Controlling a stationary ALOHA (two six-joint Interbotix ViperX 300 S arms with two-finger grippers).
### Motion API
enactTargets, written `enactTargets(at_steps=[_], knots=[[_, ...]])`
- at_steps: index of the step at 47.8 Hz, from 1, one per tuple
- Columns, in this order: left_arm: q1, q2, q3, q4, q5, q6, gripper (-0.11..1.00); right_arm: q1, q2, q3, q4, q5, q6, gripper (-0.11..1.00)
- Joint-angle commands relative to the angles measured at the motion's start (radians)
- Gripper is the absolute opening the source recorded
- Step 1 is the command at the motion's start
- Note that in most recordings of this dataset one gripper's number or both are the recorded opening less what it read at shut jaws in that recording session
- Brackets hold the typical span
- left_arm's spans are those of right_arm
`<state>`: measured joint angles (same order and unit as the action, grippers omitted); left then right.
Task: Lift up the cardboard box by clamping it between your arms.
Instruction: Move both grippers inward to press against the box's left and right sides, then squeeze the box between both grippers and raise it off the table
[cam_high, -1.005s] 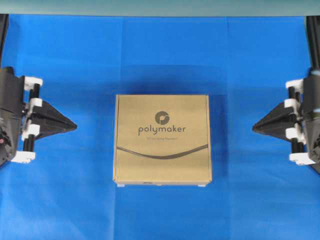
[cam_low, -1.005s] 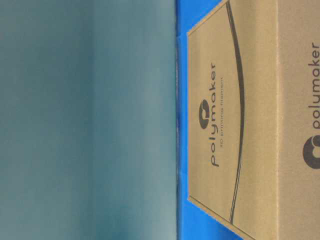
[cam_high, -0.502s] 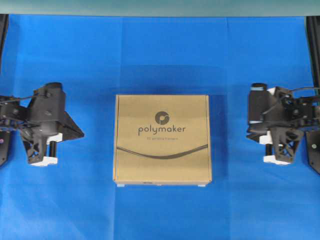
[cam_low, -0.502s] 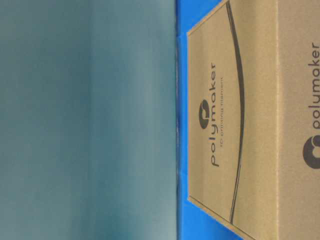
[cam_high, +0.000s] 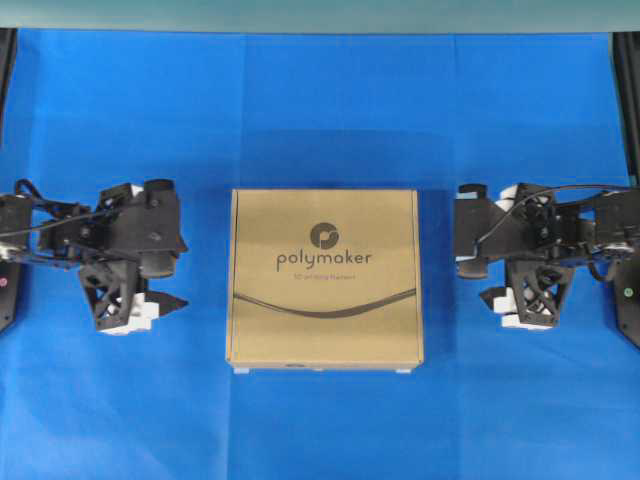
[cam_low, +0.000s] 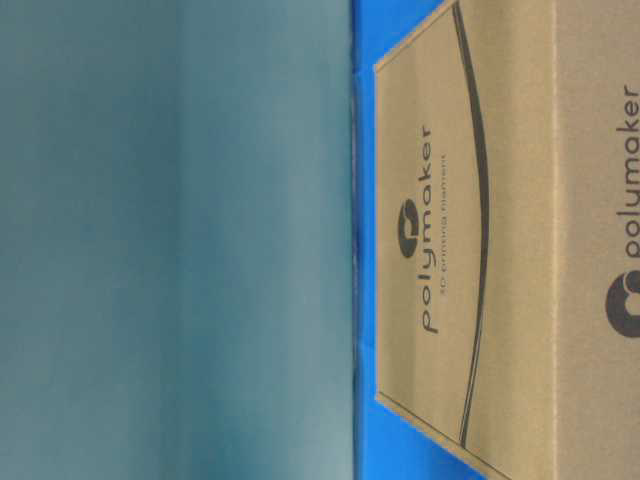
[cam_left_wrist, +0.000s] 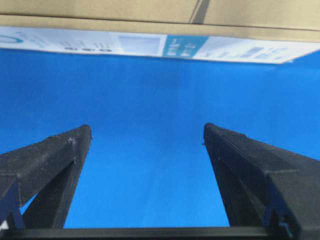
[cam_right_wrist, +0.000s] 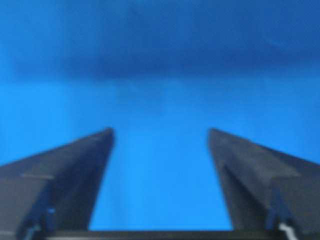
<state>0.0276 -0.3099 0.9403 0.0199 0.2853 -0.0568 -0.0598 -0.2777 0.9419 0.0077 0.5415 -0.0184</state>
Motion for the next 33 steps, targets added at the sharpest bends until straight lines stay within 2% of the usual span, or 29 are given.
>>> enactTargets(at_steps=[1, 15, 33], knots=[[0.003, 0.031, -0.032, 0.002, -0.014, 0.000, 0.88, -0.006, 0.014, -0.018, -0.003, -0.040, -0.014, 0.99], [0.006, 0.147, -0.107, 0.002, -0.021, 0.005, 0.88, -0.011, 0.106, -0.035, -0.003, -0.149, -0.017, 0.99], [0.008, 0.272, -0.202, 0.002, -0.021, 0.008, 0.88, -0.003, 0.239, -0.132, -0.003, -0.219, -0.023, 0.99]])
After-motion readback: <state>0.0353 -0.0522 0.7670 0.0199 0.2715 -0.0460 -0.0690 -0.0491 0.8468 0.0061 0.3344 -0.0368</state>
